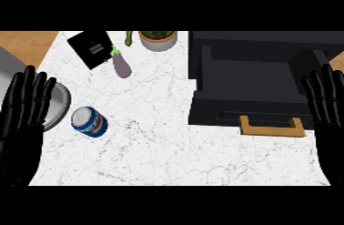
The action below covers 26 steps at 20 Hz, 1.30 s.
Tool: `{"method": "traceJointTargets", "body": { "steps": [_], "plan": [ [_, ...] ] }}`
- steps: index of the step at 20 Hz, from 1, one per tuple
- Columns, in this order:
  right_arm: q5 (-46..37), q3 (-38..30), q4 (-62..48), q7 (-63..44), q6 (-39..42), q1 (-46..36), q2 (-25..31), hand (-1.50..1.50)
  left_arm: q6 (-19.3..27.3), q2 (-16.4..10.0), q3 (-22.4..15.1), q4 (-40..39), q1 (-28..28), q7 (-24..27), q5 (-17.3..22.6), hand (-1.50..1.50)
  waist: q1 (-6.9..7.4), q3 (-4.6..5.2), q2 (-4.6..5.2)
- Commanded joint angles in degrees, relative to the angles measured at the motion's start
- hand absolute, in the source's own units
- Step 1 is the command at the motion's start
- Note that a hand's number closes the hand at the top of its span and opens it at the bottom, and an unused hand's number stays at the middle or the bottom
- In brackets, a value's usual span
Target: Pick up the can, place it into the drawer and close the drawer
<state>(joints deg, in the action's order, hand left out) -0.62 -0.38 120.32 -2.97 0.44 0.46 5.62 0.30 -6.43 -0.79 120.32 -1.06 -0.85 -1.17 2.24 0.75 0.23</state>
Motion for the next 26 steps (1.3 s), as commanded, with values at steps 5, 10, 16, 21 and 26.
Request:
{"method": "traceJointTargets", "body": {
  "steps": [5,10,16,21,26],
  "plan": [
    [-0.54,-1.37,-1.03,4.84,0.22,-1.65,-0.04,-1.50,-12.13,-4.57,3.98,-3.52,3.23,5.26,14.13,-1.50,-2.36,-0.70,-0.13],
    [-0.28,-1.01,-0.29,-10.51,-2.58,4.18,-1.27,-1.50,-9.75,-7.15,2.51,-2.88,-4.52,-11.49,11.12,-1.50,-2.30,-0.75,-0.36],
    [-0.91,-1.24,2.28,-11.17,-1.77,6.41,-1.42,-1.50,-11.91,-8.43,6.88,-0.83,-1.72,-16.55,14.91,-1.50,-2.25,-0.75,-0.28],
    [1.60,-2.96,4.38,-7.89,1.35,12.32,-1.19,-1.50,-14.82,-7.79,10.05,0.46,-7.02,-15.74,18.75,-1.50,-2.27,-0.74,-0.32],
    [5.08,-7.13,1.79,-4.69,4.60,12.32,0.01,-1.50,-10.08,-5.30,8.16,4.06,-3.88,-22.70,15.23,-1.50,-2.33,-0.76,-0.30]
  ]
}}
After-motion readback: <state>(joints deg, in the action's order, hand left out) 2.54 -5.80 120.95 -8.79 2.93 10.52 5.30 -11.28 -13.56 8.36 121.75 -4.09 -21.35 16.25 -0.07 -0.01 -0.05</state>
